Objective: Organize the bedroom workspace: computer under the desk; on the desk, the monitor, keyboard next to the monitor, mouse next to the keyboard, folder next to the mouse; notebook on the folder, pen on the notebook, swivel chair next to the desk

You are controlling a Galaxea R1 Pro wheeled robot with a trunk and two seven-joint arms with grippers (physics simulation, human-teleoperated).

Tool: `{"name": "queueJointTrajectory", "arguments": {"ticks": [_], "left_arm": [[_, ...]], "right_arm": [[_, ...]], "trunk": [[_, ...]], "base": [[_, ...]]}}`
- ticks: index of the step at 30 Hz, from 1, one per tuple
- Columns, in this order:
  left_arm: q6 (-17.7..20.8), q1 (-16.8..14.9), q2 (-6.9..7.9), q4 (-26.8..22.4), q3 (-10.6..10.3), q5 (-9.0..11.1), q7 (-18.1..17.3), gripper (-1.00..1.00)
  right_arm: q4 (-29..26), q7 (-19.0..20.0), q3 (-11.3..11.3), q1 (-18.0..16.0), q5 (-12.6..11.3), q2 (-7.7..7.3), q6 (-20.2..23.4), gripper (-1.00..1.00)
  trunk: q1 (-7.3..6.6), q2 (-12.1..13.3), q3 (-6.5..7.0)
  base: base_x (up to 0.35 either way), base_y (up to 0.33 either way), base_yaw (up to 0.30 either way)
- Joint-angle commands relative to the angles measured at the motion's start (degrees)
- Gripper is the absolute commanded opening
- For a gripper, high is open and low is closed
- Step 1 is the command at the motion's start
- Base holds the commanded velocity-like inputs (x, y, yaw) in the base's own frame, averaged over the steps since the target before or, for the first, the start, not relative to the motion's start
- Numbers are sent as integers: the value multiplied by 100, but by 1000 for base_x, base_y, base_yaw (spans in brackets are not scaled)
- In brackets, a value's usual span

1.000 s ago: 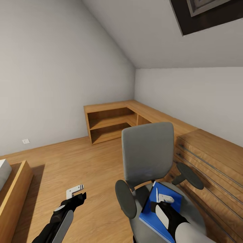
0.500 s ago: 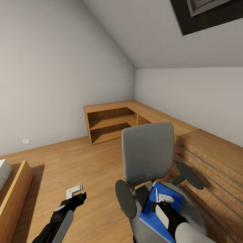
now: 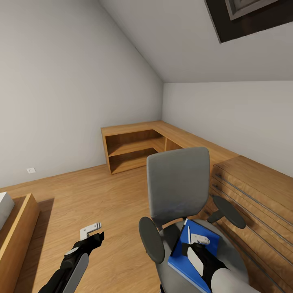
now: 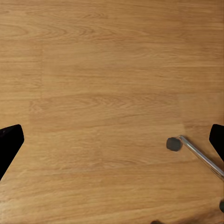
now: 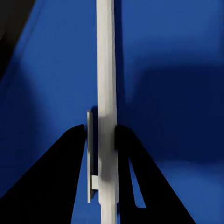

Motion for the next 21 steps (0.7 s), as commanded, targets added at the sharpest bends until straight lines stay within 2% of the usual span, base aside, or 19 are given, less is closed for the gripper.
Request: {"name": "queueJointTrajectory", "arguments": {"ticks": [1,4,21], "left_arm": [[8,-3,7,-9,-21,60,58,100],[6,-4,7,-9,-21,60,57,100],[9,-3,12,6,-21,60,54,100]], "right_arm": [[-11,-40,38,-1,-51,-4,29,-100],[-11,-40,38,-1,-51,-3,29,-100],[-11,-40,38,-1,-51,-5,29,-100]], "trunk": [[0,-3,-6],[0,-3,-6],[-374,679,299]], "base": [[0,0,0],[0,0,0],[0,0,0]]}}
